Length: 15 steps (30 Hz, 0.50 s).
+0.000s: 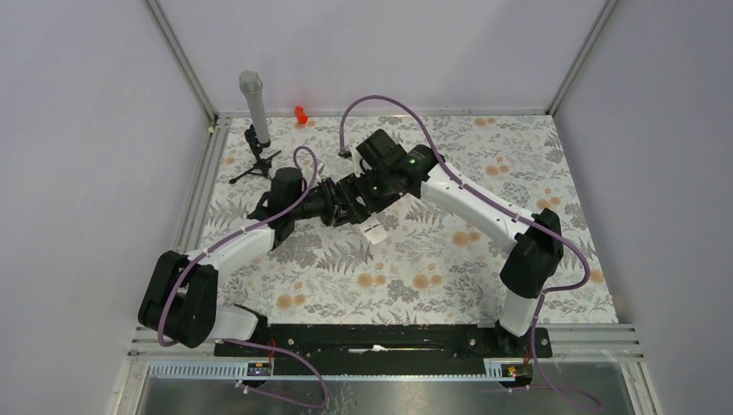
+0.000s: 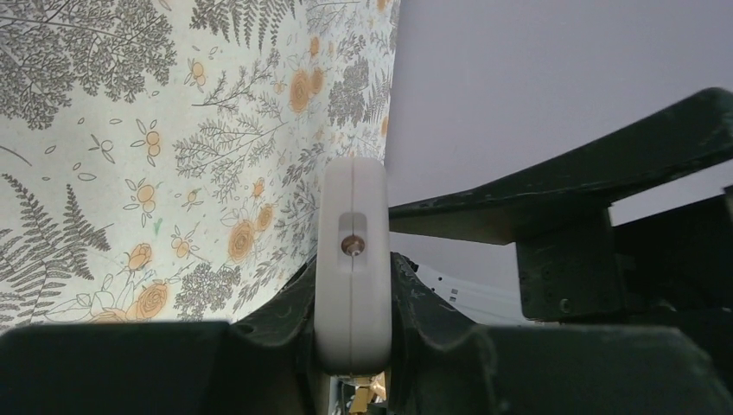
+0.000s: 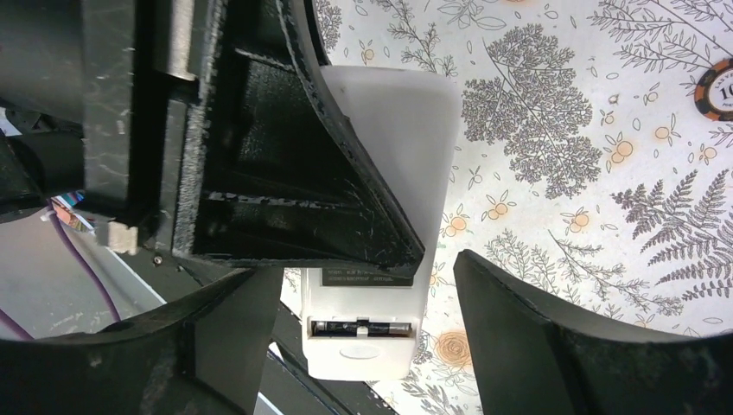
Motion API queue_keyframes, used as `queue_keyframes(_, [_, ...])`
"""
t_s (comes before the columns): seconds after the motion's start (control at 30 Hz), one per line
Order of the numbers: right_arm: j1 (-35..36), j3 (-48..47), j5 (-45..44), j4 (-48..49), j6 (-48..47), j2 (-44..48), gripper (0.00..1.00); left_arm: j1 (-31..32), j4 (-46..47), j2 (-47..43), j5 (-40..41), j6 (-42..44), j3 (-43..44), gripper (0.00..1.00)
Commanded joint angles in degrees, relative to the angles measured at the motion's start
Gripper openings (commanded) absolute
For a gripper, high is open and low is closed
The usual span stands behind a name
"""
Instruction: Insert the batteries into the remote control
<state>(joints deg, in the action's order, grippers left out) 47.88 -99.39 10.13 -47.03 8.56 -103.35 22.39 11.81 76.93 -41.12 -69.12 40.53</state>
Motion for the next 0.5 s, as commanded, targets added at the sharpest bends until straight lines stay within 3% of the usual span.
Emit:
queue_keyframes(0.0, [-0.8,-2.9,1.3,1.9,1.8,0.8,0.81,-0.7,4.9,0.4,-2.6,-1.3,-0.8,0.00])
queue_keyframes(0.27, [-6.9,1.2,4.7,9.4,11.1,7.6,0.85,-1.4,7.0,-0.5,-2.4,-3.0,-1.9,0.00])
queue_keyframes(0.47, [-12.5,18.8,1.1,25.4,25.7,22.6,0.87,-2.2,9.6,-2.0,-2.1,-5.9,-2.1,0.00])
